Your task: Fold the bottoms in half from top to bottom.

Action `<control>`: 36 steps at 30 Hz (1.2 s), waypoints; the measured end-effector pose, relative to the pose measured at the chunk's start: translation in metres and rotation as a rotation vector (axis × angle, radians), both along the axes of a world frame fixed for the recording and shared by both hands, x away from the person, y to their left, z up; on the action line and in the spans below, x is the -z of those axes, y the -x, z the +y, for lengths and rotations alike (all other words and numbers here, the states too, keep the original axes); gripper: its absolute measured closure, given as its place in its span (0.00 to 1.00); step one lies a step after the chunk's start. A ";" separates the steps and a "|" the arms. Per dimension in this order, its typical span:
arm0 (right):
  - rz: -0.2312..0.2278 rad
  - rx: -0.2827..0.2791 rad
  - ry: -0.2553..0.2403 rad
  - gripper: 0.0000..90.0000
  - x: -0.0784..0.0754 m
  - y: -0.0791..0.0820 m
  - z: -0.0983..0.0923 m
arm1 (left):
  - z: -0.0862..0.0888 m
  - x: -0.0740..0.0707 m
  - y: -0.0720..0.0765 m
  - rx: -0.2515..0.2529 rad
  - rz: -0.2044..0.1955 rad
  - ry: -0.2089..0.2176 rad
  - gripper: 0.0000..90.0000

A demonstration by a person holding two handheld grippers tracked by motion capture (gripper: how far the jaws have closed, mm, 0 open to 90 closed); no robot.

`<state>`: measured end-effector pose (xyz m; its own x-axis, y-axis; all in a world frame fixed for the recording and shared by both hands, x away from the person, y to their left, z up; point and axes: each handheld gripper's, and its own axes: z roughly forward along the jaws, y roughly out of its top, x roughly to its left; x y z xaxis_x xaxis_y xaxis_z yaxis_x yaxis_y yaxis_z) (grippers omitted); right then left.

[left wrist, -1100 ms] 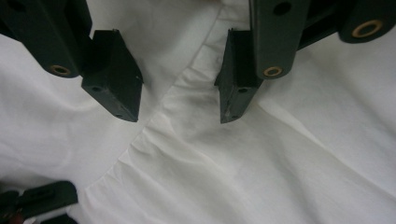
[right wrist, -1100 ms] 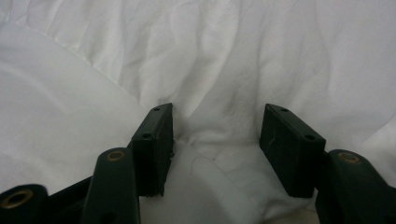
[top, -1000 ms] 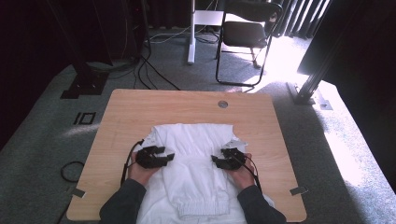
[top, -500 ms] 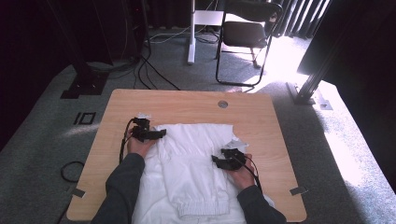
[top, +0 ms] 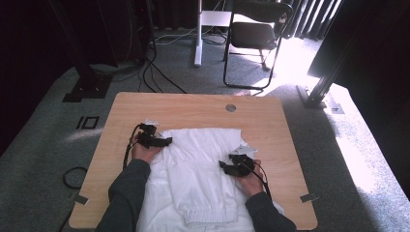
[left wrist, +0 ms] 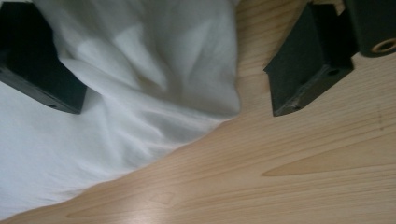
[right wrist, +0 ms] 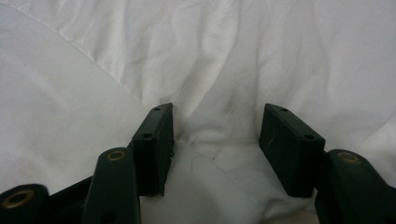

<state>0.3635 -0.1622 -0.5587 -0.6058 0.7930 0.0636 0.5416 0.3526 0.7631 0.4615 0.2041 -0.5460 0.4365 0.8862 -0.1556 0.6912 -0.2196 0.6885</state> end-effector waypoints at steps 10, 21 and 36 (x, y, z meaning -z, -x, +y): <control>-0.001 0.005 -0.001 0.49 0.000 0.001 0.000 | -0.001 -0.004 0.004 0.111 0.041 0.057 0.70; 0.048 -0.004 0.000 0.48 -0.014 -0.011 -0.004 | 0.004 -0.003 0.003 0.107 0.044 0.088 0.81; 0.129 0.249 -0.107 0.23 -0.023 -0.113 -0.037 | 0.004 -0.001 0.001 0.094 0.034 0.087 0.69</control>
<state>0.4764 -0.1994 -0.5354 -0.3749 0.9009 0.2187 0.6961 0.1177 0.7082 0.4605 0.2079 -0.5453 0.5102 0.8241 -0.2461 0.6938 -0.2252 0.6840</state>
